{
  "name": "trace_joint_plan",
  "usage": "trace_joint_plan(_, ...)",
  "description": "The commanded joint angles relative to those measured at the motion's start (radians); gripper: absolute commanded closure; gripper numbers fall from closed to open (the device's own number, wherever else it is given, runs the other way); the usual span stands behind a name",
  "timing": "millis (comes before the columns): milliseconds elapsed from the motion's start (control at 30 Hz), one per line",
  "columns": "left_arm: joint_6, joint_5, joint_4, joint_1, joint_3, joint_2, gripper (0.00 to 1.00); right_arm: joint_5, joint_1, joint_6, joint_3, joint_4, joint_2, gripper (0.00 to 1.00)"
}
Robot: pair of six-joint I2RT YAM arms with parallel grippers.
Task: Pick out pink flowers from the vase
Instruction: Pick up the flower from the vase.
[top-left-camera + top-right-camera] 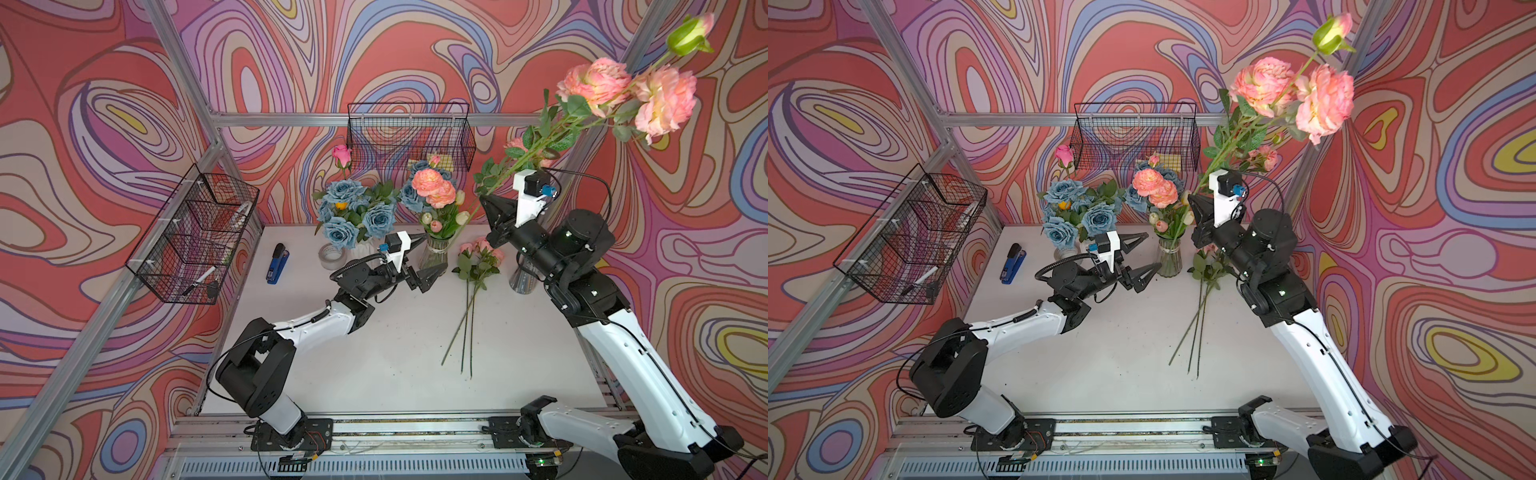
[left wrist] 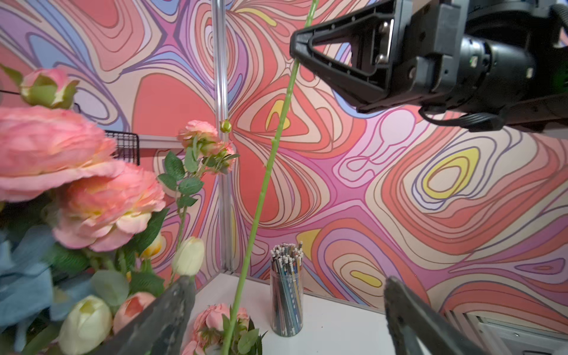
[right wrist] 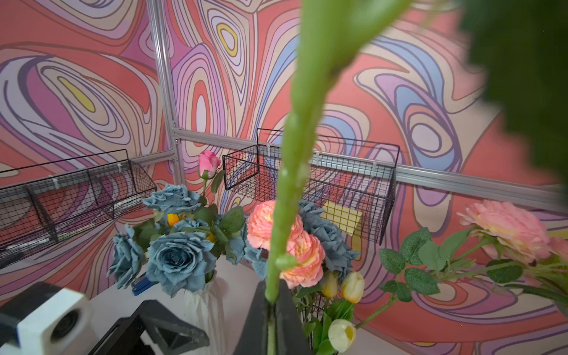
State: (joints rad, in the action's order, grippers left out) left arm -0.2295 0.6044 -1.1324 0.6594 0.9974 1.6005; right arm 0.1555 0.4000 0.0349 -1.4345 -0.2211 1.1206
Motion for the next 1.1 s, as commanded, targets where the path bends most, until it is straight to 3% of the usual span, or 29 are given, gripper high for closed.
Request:
trace_joint_plan(0,-0.047,0.140,0.062,-0.006,0.072,0.038,0.09,0.081,0.003,-0.034,-0.022,-0.109,-0.010,1.00)
trace_joint_plan(133,-0.064,0.229,0.157,0.002,0.158,0.075,0.17,0.140,0.003,-0.067,-0.012,-0.115,-0.006,1.00)
trace_joint_plan(300,-0.015,0.190,0.248,0.013,0.198,0.086,0.22,0.225,0.003,-0.099,-0.020,-0.119,0.016,1.00)
trace_joint_plan(400,-0.011,0.187,0.275,0.013,0.210,0.081,0.35,0.237,0.003,-0.102,-0.017,-0.131,0.025,1.00)
trace_joint_plan(567,-0.016,0.192,0.292,0.013,0.217,0.073,0.64,0.237,0.003,-0.101,0.005,-0.141,0.021,1.00)
trace_joint_plan(900,-0.062,0.226,0.289,0.013,0.244,0.087,1.00,0.244,0.003,-0.099,0.031,-0.146,0.018,1.00)
trace_joint_plan(1067,-0.108,0.231,0.237,0.014,0.233,0.088,1.00,0.238,0.003,-0.116,0.058,-0.125,0.012,1.00)
